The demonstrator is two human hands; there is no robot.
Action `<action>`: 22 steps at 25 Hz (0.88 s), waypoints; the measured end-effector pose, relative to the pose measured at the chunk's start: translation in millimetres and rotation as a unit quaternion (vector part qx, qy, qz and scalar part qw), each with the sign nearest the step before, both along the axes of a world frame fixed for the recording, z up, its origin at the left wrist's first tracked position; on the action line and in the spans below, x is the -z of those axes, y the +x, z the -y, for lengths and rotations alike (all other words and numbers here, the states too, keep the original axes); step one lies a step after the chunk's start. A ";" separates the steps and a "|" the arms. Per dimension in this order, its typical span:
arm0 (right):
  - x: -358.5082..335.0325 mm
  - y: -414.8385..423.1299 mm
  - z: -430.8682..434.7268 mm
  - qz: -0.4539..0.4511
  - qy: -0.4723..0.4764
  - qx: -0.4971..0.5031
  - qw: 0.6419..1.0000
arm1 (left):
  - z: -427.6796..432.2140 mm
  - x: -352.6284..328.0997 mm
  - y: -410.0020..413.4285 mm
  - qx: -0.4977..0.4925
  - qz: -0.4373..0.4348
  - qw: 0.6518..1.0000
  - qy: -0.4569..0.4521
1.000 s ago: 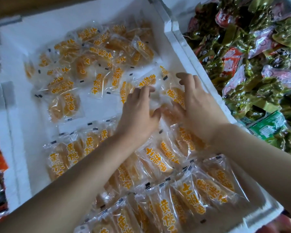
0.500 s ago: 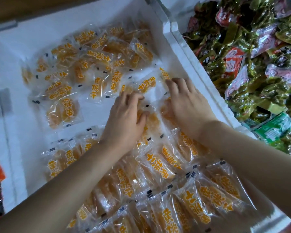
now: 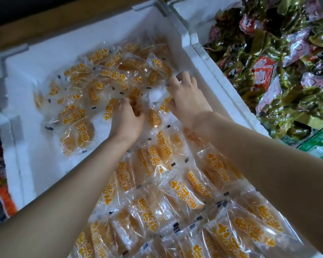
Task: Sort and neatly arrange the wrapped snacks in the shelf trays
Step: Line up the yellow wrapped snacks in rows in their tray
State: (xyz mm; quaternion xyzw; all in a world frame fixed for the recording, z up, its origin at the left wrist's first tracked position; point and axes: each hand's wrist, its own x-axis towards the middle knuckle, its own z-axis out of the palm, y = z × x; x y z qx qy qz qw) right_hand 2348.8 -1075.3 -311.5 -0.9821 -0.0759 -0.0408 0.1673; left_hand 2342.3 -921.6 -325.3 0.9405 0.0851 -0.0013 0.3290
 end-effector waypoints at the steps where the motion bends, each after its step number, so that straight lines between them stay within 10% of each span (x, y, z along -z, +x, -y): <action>1: -4.1 -6.5 0.3 0.020 0.022 0.002 1.000 | -2.0 -1.9 -2.5 -0.008 0.004 1.000 -0.020; 5: -11.6 -49.0 4.1 0.058 0.098 -0.009 0.993 | -7.3 -18.9 -12.4 -0.057 0.047 0.991 -0.113; 14: 8.1 -82.2 27.9 -0.022 -0.044 -0.128 0.991 | 17.9 -34.1 -55.4 -0.043 0.021 0.966 -0.253; 19: -13.7 -83.3 26.1 -0.047 0.315 -0.012 0.948 | 40.2 -28.2 -77.4 0.008 -0.027 0.942 -0.335; 22: -16.5 -83.4 26.2 -0.102 0.357 -0.011 0.928 | 39.4 -25.6 -83.3 0.039 -0.020 0.939 -0.341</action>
